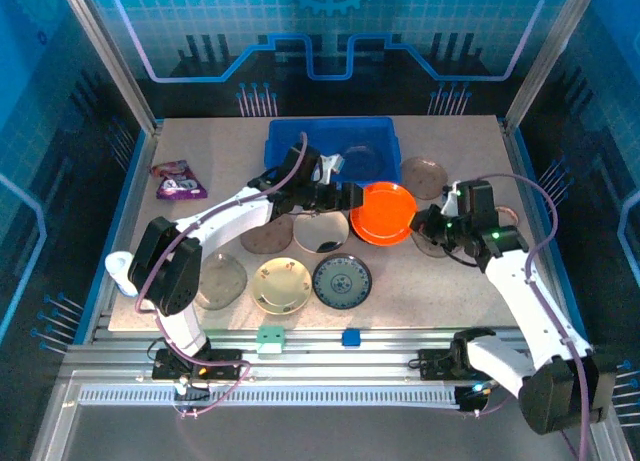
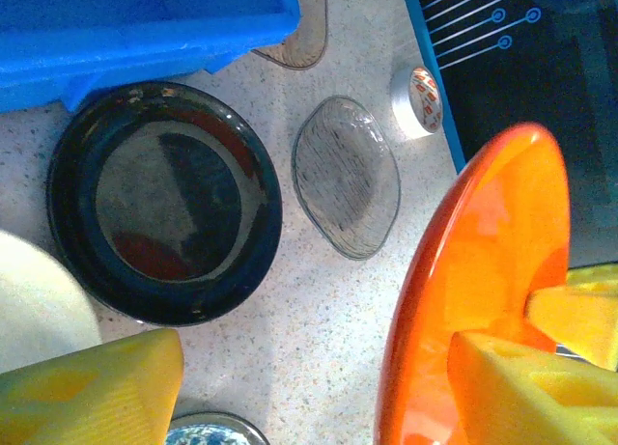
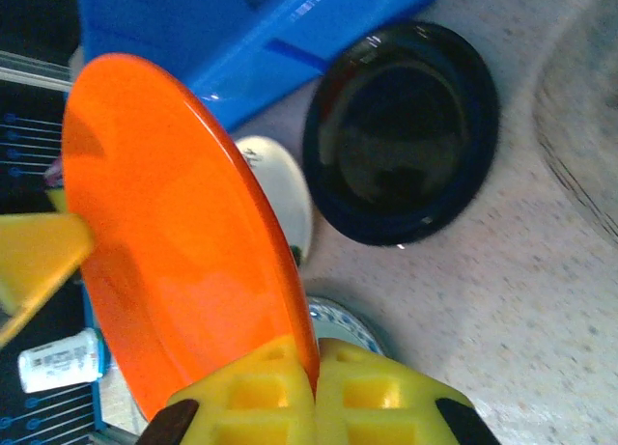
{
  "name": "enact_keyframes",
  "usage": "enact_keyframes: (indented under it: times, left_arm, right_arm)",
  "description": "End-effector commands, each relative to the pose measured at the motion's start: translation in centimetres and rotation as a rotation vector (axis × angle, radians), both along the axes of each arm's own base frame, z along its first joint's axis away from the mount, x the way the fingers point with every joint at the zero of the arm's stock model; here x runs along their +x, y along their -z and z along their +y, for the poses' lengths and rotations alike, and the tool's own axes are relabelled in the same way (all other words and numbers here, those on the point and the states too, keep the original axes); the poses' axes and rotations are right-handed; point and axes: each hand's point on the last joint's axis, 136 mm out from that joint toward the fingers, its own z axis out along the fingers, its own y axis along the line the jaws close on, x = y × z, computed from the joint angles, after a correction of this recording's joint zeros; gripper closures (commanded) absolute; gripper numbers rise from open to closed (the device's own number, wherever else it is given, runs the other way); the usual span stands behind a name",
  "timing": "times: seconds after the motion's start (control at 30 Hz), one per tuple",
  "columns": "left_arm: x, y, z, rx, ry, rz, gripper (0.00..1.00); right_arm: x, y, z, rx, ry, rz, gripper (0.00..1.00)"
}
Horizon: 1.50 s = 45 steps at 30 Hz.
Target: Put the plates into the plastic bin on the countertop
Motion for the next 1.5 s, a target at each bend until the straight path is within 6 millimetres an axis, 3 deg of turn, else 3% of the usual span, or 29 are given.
enact_keyframes:
  times: [0.0, 0.03, 0.13, 0.17, 0.2, 0.33, 0.5, 0.6, 0.67, 0.7, 0.77, 0.8, 0.9, 0.93, 1.07, 1.23, 1.47]
  left_arm:
    - [-0.6, -1.7, -0.4, -0.075, 0.025, -0.002, 0.33]
    - [-0.6, -1.9, -0.5, -0.086, 0.027, -0.004, 0.41]
    - [-0.6, -2.3, -0.5, -0.124, 0.026, 0.014, 0.89]
    - [-0.6, -2.4, -0.3, -0.139, 0.021, 0.022, 1.0]
    - [-0.6, -2.5, -0.2, -0.156, 0.019, 0.026, 1.0]
    - [-0.7, -3.4, 0.7, -0.232, -0.006, 0.042, 1.0]
    - [-0.8, -4.3, 1.7, -0.285, -0.016, 0.056, 1.0]
    - [-0.8, -4.7, 2.1, -0.292, -0.025, 0.051, 1.0]
    - [-0.7, -4.7, 2.5, -0.292, -0.035, 0.05, 1.0]
    - [-0.7, -4.8, 2.6, -0.292, -0.036, 0.05, 1.0]
    - [-0.5, -4.7, 2.9, -0.284, -0.048, 0.053, 1.0]
    - [-0.5, -4.6, 3.3, -0.274, -0.06, 0.051, 0.97]
    - [0.0, -4.0, 5.4, -0.228, -0.136, 0.039, 0.05]
    - [0.2, -3.7, 6.3, -0.209, -0.167, 0.032, 0.01]
    - [0.9, -3.7, 10.6, -0.133, -0.293, -0.004, 0.01]
    - [0.3, -4.0, 14.5, -0.014, -0.387, -0.043, 0.01]
    - [-0.9, -4.1, 18.0, 0.038, -0.465, -0.048, 0.01]
  right_arm:
    - [2.1, -3.7, 1.9, 0.06, -0.064, -0.123, 1.0]
    - [2.5, -3.8, 2.1, 0.061, -0.073, -0.129, 1.0]
    - [3.5, -4.2, 3.0, 0.062, -0.099, -0.155, 1.0]
    - [3.8, -4.3, 3.2, 0.064, -0.103, -0.166, 1.0]
    - [4.2, -4.4, 3.4, 0.069, -0.107, -0.181, 1.0]
    - [5.5, -4.3, 3.6, 0.067, -0.105, -0.211, 0.79]
    - [7.1, -3.6, 4.3, 0.069, -0.114, -0.22, 0.68]
    - [8.0, -3.4, 5.0, 0.073, -0.125, -0.221, 0.73]
    - [8.6, -3.4, 5.4, 0.071, -0.125, -0.222, 0.95]
    - [8.9, -3.6, 5.6, 0.073, -0.13, -0.229, 1.0]
    - [9.6, -3.9, 5.9, 0.072, -0.126, -0.233, 1.0]
    - [10.1, -4.3, 6.0, 0.071, -0.123, -0.238, 1.0]
    - [12.2, -5.5, 6.4, 0.053, -0.116, -0.262, 1.0]
    - [13.0, -5.8, 6.6, 0.044, -0.118, -0.267, 1.0]
    - [17.2, -6.0, 7.9, -0.002, -0.121, -0.27, 1.0]
    - [22.2, -4.9, 10.4, -0.092, -0.13, -0.255, 1.0]
    - [27.7, -1.3, 14.2, -0.096, -0.127, -0.214, 1.0]
